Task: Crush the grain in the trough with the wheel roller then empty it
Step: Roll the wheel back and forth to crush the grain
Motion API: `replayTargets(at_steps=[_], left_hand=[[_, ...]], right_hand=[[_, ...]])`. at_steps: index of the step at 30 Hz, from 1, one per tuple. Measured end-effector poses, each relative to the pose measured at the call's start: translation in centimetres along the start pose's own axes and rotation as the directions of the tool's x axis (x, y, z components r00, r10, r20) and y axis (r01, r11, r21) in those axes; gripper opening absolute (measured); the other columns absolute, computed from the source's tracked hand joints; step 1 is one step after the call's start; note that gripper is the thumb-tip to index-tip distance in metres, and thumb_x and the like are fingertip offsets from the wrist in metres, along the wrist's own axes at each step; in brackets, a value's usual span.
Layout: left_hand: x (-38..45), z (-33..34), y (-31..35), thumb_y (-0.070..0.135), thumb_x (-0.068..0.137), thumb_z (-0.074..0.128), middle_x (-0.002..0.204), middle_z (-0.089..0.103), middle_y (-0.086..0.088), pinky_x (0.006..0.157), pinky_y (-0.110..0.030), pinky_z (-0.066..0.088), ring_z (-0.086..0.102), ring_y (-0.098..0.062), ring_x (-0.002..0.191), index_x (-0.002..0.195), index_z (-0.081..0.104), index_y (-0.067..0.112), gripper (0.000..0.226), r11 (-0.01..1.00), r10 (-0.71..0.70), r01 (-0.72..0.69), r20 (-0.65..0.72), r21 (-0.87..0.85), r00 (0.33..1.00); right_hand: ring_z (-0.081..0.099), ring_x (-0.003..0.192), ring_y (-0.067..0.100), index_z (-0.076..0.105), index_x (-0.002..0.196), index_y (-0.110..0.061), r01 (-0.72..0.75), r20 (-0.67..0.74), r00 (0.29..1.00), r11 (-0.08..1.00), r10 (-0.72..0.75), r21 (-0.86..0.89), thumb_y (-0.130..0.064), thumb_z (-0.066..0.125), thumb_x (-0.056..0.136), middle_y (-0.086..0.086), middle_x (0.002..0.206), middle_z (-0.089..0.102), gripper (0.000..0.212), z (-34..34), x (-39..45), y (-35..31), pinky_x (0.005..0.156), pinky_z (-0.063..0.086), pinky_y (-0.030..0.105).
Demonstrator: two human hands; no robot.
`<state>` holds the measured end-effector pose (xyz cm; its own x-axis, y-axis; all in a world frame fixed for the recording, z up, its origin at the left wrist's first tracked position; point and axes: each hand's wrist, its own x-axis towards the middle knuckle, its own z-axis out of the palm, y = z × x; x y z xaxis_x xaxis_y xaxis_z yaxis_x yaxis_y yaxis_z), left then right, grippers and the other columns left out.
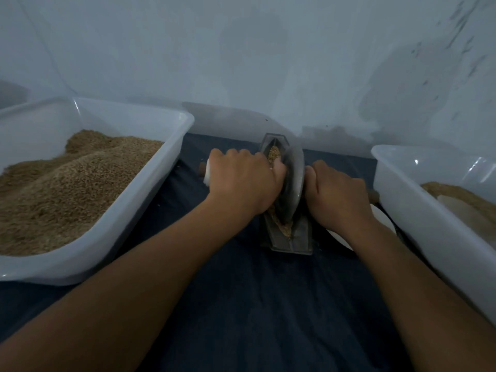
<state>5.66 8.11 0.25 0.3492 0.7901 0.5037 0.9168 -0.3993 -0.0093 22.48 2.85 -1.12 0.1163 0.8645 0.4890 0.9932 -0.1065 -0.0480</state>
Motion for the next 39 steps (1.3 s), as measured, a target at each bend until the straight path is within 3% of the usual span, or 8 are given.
replayTargets(at_steps=[9,18,21,26,30,34,39], left_hand=[[1.6,1.5,-0.6,0.055,0.095,0.007,0.062,0.047,-0.003,0.07,-0.041,0.027,0.037,-0.021,0.054,0.067,0.053,0.019,0.065,0.999,-0.034,0.035,0.063,-0.022,0.997],[3.4,2.3,-0.6,0.059,0.094,0.011,0.061,0.043,-0.005,0.065,-0.041,0.032,0.036,-0.022,0.053,0.062,0.045,0.018,0.062,0.991,-0.088,0.098,0.11,-0.093,0.99],[3.7,2.4,-0.6,0.059,0.094,0.011,0.06,0.044,-0.006,0.062,-0.039,0.033,0.038,-0.022,0.053,0.061,0.044,0.018,0.062,0.991,-0.084,0.094,0.107,-0.095,0.991],[4.3,2.5,-0.8,0.059,0.095,0.014,0.059,0.04,-0.004,0.058,-0.036,0.031,0.035,-0.021,0.052,0.059,0.043,0.019,0.061,0.99,-0.076,0.089,0.112,-0.112,0.991],[4.9,2.5,-0.9,0.058,0.096,0.015,0.058,0.041,-0.004,0.056,-0.035,0.029,0.036,-0.021,0.052,0.059,0.044,0.02,0.061,0.99,-0.058,0.072,0.113,-0.119,0.992],[5.3,2.5,-0.8,0.057,0.096,0.015,0.06,0.043,-0.005,0.063,-0.039,0.044,0.043,-0.025,0.056,0.059,0.045,0.019,0.061,0.99,-0.055,0.071,0.127,-0.122,0.99],[5.7,2.6,-0.8,0.056,0.097,0.015,0.061,0.042,-0.005,0.073,-0.045,0.052,0.051,-0.029,0.067,0.06,0.045,0.019,0.06,0.986,-0.071,0.089,0.128,-0.139,0.989]], right_hand=[[0.039,0.066,0.024,0.045,0.082,-0.023,-0.051,0.069,0.996,0.995,0.056,-0.081,-0.043,0.015,0.103,-0.004,0.069,0.04,0.042,0.7,2.4,-0.3,0.071,0.028,0.038],[0.044,0.075,0.026,0.054,0.082,-0.025,-0.059,0.172,0.982,0.995,0.072,-0.079,-0.042,0.015,0.103,0.008,0.097,0.065,0.047,1.2,5.1,0.1,0.072,0.032,0.038],[0.05,0.077,0.029,0.055,0.085,-0.025,-0.052,0.167,0.984,0.996,0.064,-0.075,-0.042,0.017,0.103,0.009,0.095,0.065,0.046,1.4,5.4,0.2,0.071,0.032,0.037],[0.044,0.071,0.026,0.048,0.075,-0.027,-0.054,0.194,0.979,0.996,0.068,-0.077,-0.04,0.018,0.102,0.002,0.078,0.049,0.042,1.5,5.9,0.3,0.066,0.031,0.036],[0.045,0.072,0.026,0.054,0.081,-0.026,-0.087,0.198,0.975,0.994,0.099,-0.068,-0.043,0.018,0.101,0.005,0.082,0.053,0.045,1.7,6.3,0.3,0.068,0.034,0.036],[0.049,0.077,0.028,0.058,0.086,-0.025,-0.093,0.214,0.971,0.994,0.105,-0.065,-0.046,0.017,0.101,0.01,0.098,0.066,0.048,1.9,6.8,0.5,0.07,0.035,0.037],[0.046,0.077,0.026,0.05,0.075,-0.026,-0.083,0.269,0.959,0.996,0.091,-0.04,-0.041,0.023,0.102,0.011,0.102,0.066,0.04,1.6,7.3,0.5,0.069,0.036,0.037]])
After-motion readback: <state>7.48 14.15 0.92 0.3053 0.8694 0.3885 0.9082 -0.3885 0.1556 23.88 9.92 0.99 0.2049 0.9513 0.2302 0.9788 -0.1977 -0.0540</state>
